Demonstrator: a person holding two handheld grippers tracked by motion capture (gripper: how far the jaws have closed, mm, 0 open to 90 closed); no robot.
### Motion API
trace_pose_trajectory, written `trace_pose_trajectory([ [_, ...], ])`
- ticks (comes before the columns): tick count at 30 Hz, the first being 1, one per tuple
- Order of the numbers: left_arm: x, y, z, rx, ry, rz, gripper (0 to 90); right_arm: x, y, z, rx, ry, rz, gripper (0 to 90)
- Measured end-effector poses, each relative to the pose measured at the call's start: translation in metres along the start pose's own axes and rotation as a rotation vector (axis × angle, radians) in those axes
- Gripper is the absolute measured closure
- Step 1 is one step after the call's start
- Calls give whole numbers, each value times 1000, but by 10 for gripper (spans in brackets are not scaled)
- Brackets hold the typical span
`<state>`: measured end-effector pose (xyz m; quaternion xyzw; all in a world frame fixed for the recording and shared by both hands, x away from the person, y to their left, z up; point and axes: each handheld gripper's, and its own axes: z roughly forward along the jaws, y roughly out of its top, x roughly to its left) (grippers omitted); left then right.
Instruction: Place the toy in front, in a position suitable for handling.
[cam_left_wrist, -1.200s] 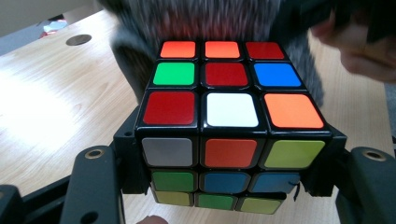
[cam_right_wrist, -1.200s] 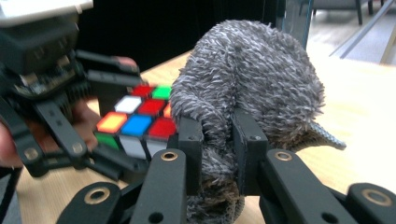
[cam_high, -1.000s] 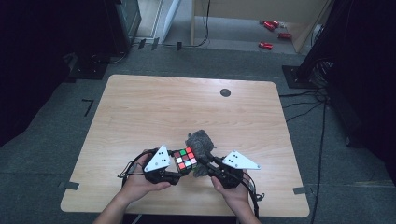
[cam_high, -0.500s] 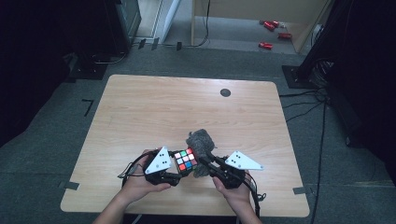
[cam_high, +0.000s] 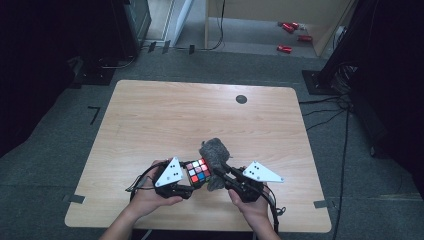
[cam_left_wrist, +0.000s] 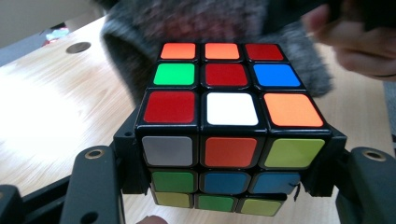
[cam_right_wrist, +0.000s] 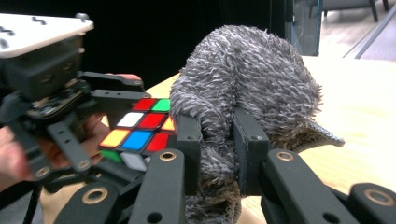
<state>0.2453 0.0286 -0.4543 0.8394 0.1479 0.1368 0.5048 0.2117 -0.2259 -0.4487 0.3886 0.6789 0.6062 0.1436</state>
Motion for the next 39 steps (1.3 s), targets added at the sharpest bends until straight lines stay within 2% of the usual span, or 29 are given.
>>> trace_pose_trajectory([
  [2, 3, 1, -1, -3, 17, -19, 346, -2, -3, 2, 11, -1, 2, 762],
  [4, 8, 0, -3, -2, 31, -42, 347, 1, -4, 3, 24, -9, -21, 761],
  [5, 8, -1, -3, 7, 43, -40, 347, 4, -3, 3, 23, -13, -36, 761],
  [7, 7, -2, -1, 26, 53, -33, 347, 9, 0, 2, 16, -25, -70, 760],
  [9, 3, -1, 2, 43, 60, -24, 347, 12, 1, 2, 15, -42, -81, 760],
  [14, -8, 1, 13, 121, 88, 35, 347, 16, 3, 3, 23, -96, -118, 760],
  [16, -10, 2, 14, 142, 99, 46, 347, 19, 3, 4, 24, -96, -133, 760],
  [21, -10, 2, 19, 194, 127, 32, 347, 26, 0, 10, 47, -105, -163, 761],
  [25, -12, 3, 26, 247, 183, 14, 347, 31, -5, 17, 74, -101, -167, 761],
  [28, -17, 5, 30, 279, 200, 38, 347, 38, -7, 20, 88, -84, -179, 761],
  [29, -18, 5, 32, 287, 203, 41, 347, 41, -7, 21, 90, -59, -177, 761],
  [30, -19, 5, 33, 287, 200, 37, 347, 44, -6, 21, 93, -26, -174, 760],
  [31, -20, 5, 33, 285, 197, 33, 347, 48, -6, 21, 101, -21, -190, 760],
  [32, -20, 5, 33, 277, 193, 28, 347, 53, -5, 22, 105, -58, -212, 760],
  [33, -19, 6, 32, 269, 189, 25, 347, 53, -4, 21, 106, -65, -203, 761],
  [35, -19, 7, 29, 247, 186, 24, 348, 48, 0, 19, 99, -43, -159, 763],
  [36, -20, 8, 28, 240, 180, 29, 347, 43, 1, 17, 93, -45, -155, 763],
  [39, -19, 9, 26, 222, 163, 29, 347, 30, 2, 13, 87, -88, -133, 763],
])
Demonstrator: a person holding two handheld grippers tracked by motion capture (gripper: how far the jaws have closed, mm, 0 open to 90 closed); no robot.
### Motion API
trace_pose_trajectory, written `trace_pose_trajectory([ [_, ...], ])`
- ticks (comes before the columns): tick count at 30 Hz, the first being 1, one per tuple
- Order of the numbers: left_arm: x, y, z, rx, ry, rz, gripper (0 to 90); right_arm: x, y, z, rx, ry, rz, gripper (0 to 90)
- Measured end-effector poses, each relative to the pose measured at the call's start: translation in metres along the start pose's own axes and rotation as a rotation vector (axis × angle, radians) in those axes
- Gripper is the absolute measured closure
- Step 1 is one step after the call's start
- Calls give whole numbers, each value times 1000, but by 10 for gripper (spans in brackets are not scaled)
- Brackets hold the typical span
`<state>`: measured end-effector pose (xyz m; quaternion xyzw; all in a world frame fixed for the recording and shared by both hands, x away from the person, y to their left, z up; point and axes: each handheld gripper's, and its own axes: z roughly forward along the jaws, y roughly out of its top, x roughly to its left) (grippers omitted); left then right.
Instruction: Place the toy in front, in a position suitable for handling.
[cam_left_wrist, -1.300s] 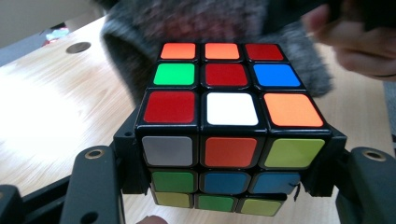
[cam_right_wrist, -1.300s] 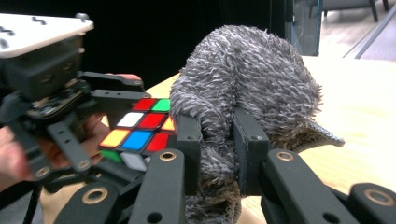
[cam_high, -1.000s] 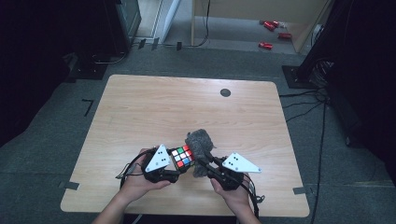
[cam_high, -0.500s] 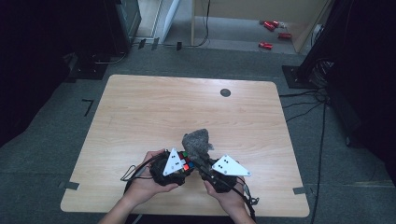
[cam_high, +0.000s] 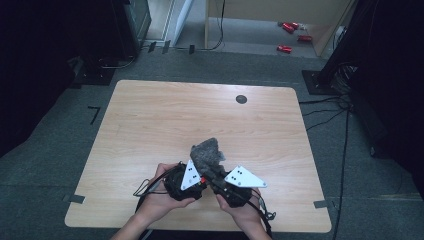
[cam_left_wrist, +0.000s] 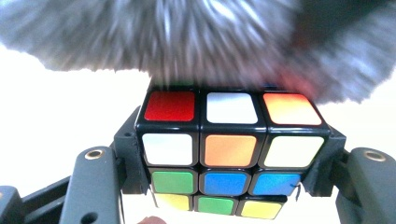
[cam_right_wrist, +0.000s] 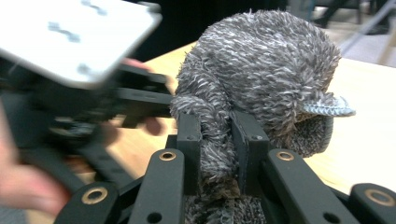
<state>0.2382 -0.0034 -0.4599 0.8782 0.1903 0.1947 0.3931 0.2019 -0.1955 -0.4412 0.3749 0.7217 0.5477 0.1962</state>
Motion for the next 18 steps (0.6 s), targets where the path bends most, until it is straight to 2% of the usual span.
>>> trace_pose_trajectory([
  [2, 2, 0, 0, -6, -9, -14, 347, -8, -1, -1, -1, -15, 18, 763],
  [6, 5, -1, 0, -10, -21, -32, 347, -13, -2, -2, 0, -24, 33, 763],
  [7, 4, -1, 1, -5, -24, -34, 347, -11, -2, -1, 6, -22, 37, 763],
  [11, 3, -3, 5, 20, -24, -27, 347, 3, -4, 3, 21, -10, 2, 762],
  [14, 4, -4, 5, 17, -25, -32, 347, 11, -4, 4, 11, 56, -2, 761],
  [15, 4, -4, 3, 10, -21, -29, 347, 14, -3, 4, 8, 57, -16, 761],
  [16, 4, -3, 3, 5, -19, -27, 348, 15, -2, 3, 1, 49, -34, 761],
  [18, 4, -3, 1, -6, -27, -29, 348, 12, -1, 2, -7, 53, -20, 762],
])
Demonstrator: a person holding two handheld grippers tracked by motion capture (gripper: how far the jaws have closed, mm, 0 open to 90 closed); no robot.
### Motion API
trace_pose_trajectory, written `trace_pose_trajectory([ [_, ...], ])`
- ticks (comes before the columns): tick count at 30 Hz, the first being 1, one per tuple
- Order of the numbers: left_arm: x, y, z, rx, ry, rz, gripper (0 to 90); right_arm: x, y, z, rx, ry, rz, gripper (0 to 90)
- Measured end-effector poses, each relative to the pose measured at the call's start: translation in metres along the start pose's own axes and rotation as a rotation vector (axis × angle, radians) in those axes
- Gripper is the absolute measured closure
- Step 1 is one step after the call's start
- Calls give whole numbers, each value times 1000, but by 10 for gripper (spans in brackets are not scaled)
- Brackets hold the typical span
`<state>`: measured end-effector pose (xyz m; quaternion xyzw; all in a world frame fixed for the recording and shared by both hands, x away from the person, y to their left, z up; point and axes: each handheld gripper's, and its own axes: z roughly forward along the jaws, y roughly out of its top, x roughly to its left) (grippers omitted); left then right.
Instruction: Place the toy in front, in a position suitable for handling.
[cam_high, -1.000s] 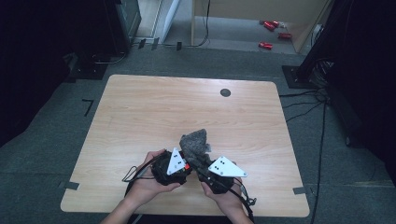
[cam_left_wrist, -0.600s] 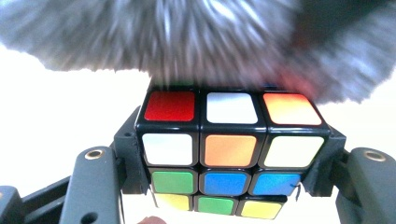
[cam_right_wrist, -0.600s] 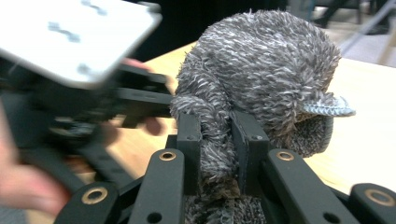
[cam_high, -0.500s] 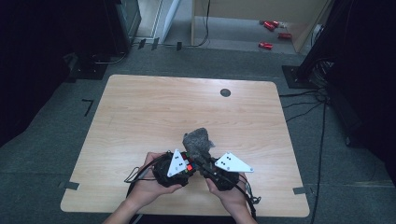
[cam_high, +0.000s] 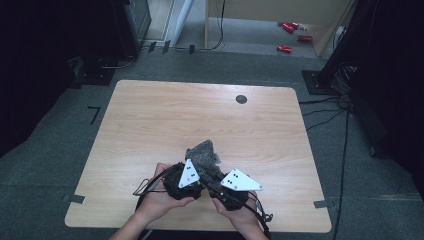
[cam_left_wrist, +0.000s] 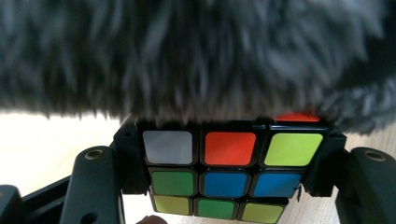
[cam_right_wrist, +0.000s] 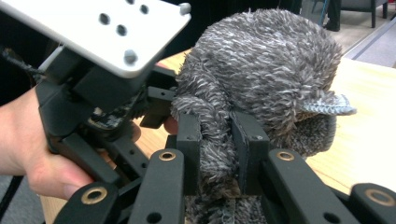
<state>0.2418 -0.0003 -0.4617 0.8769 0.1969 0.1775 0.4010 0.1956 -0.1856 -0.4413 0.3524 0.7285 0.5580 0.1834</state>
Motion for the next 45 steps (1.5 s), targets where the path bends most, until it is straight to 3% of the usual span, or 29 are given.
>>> trace_pose_trajectory([
  [5, 2, 1, -4, -27, -18, -3, 348, -22, -2, -5, -7, -76, 37, 766],
  [11, 10, 1, -13, -73, -47, -52, 348, -36, -7, -7, -3, -97, 96, 766],
  [17, 17, 2, -22, -166, -91, -115, 349, -40, -10, -5, -7, -44, 160, 766],
  [20, 18, 2, -26, -202, -89, -112, 349, -40, -12, -3, -4, -22, 188, 766],
  [25, 24, 1, -32, -272, -125, -144, 349, -43, -11, -5, -23, 27, 243, 765],
  [34, 20, -3, -24, -264, -163, -115, 349, -46, -2, -16, -84, 66, 282, 766],
  [40, 18, -3, -25, -281, -146, -100, 349, -48, -1, -19, -107, 77, 301, 766],
  [45, 30, -5, -33, -347, -139, -169, 348, -48, -7, -14, -86, 106, 313, 763],
])
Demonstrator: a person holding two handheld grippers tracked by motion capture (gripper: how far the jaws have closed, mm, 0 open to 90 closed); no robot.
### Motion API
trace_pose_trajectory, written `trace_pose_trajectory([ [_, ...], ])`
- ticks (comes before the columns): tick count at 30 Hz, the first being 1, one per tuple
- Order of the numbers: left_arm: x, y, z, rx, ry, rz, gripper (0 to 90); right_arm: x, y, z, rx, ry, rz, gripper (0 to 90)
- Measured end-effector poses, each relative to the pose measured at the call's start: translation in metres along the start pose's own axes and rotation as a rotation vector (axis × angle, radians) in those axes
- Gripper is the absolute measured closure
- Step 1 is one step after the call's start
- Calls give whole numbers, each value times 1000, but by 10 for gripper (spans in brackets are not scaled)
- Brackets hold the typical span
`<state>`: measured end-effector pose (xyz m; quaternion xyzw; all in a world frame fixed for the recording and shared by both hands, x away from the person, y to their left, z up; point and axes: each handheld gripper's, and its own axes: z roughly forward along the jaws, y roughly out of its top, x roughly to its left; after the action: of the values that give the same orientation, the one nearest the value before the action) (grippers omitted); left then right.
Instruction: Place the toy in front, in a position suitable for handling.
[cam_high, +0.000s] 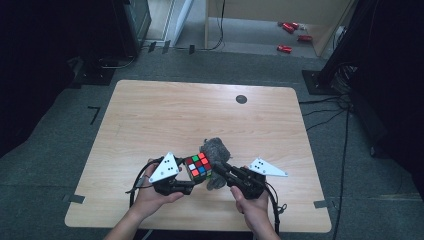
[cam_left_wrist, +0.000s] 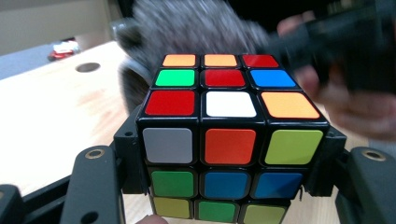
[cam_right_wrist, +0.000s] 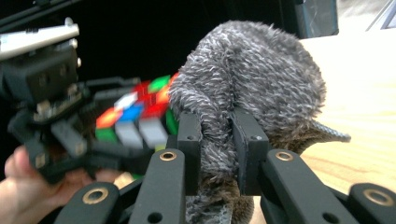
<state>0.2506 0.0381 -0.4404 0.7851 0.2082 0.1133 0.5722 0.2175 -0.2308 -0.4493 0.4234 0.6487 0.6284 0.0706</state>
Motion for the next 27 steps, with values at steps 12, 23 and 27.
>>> trace_pose_trajectory([
  [12, 8, -2, -4, 4, -28, -34, 349, 3, 1, 1, 16, 52, -38, 757],
  [23, 12, 1, -7, -32, -58, -90, 349, 0, 0, -1, 2, 92, -55, 754],
  [27, 19, 2, -14, -67, -46, -133, 349, 3, -5, 5, 41, 92, -70, 752],
])
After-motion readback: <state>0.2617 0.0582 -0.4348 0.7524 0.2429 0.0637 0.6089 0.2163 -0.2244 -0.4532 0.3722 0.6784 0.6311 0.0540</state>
